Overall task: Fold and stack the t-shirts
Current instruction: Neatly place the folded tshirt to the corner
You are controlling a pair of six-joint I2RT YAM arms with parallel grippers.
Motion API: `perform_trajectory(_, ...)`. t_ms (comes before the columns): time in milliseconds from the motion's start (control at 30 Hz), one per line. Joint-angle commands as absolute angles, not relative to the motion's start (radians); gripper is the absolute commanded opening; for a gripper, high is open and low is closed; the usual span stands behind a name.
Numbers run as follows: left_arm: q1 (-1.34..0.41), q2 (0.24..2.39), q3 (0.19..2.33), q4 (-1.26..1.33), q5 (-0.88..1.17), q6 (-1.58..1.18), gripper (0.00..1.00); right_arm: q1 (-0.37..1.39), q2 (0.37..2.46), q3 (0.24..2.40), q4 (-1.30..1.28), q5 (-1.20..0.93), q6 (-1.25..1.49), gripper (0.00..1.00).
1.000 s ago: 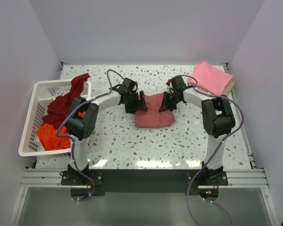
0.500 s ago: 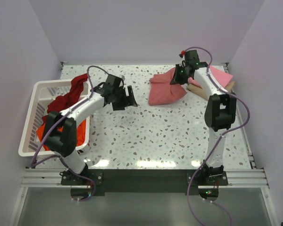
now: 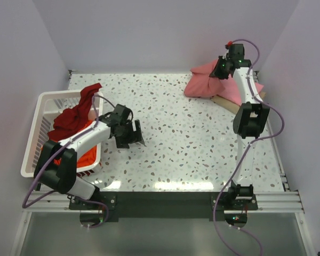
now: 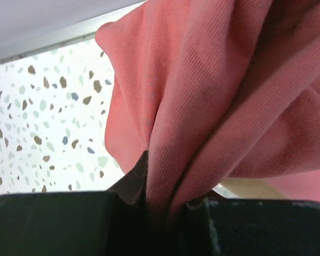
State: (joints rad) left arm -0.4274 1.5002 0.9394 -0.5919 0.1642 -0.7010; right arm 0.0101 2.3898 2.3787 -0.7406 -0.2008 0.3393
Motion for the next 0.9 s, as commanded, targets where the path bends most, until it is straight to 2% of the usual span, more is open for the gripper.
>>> perform_trajectory(0,-0.423,1.427,0.908,-0.624,0.132,-0.736,0.83,-0.063,2.361,2.445,-0.695,-0.213,0.379,0.0)
perform_trajectory(400,-0.423,1.374,0.868,-0.657,0.11,-0.752,0.83,-0.16,2.261,2.401,-0.624,-0.153,0.465,0.0)
perform_trajectory(633,-0.423,1.353,0.858,-0.67,0.098,-0.755,0.83,-0.206,2.246,2.416,-0.624,-0.169,0.514,0.0)
perform_trajectory(867,-0.423,1.331,0.816,-0.66,0.104,-0.764,0.83,-0.262,2.2,2.342,-0.594,-0.196,0.548,0.0)
